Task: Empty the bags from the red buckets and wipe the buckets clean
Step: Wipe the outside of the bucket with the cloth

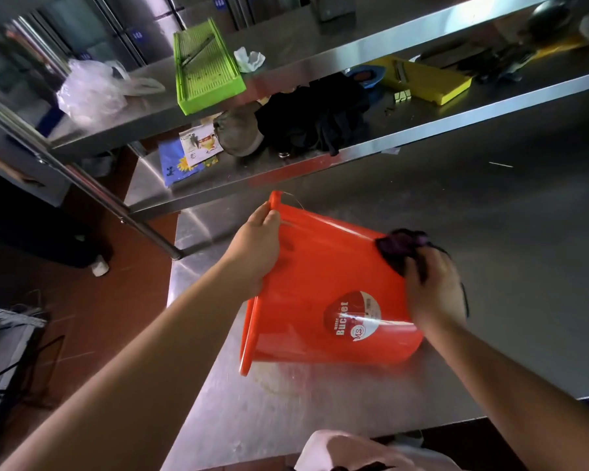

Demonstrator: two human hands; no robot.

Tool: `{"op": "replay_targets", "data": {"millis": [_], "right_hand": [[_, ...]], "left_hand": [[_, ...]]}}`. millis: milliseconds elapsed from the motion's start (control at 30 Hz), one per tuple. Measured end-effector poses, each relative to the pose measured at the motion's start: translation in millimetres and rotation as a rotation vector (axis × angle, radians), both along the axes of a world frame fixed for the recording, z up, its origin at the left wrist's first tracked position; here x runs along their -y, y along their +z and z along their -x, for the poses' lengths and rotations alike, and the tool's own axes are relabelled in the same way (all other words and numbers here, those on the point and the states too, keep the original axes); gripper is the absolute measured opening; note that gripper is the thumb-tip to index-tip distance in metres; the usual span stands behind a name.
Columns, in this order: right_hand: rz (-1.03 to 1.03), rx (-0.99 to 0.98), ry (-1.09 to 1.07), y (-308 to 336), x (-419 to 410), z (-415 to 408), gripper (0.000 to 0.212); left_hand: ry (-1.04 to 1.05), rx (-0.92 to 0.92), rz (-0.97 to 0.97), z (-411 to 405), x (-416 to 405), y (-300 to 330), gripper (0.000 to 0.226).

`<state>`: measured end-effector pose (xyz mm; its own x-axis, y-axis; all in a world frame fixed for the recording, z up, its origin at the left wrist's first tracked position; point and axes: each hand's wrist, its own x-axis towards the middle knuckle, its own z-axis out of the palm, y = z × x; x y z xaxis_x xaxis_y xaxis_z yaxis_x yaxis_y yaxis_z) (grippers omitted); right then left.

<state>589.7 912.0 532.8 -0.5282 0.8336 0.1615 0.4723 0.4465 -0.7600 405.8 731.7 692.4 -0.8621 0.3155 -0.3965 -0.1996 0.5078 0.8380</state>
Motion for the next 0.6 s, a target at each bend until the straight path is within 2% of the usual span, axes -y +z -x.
{"op": "replay_targets", "data": {"millis": [100,200,300,400,500,600], "right_hand": [[0.288,0.045,-0.214,-23,-7,-25,0.022],[0.446,-0.002,-0.286,-28,0,-26,0.016],[0.500,-0.025,-0.291,-24,-4,-20,0.022],[0.517,-0.016,-0.287,-19,-15,-13,0.024],[0.516,0.025,-0.269,-13,-23,-5,0.030],[0.440,0.046,-0.229,-2,-23,8,0.036]], "left_hand": [[0.029,-0.062,0.123,-6,-6,5,0.051],[0.078,-0.071,0.176,-5,-4,8,0.058],[0.069,-0.040,0.059,-1,3,10,0.045],[-0.030,-0.061,-0.001,1,12,13,0.029],[-0.141,-0.057,0.057,-8,21,6,0.060],[-0.136,-0.063,0.054,-17,20,-1,0.063]]}}
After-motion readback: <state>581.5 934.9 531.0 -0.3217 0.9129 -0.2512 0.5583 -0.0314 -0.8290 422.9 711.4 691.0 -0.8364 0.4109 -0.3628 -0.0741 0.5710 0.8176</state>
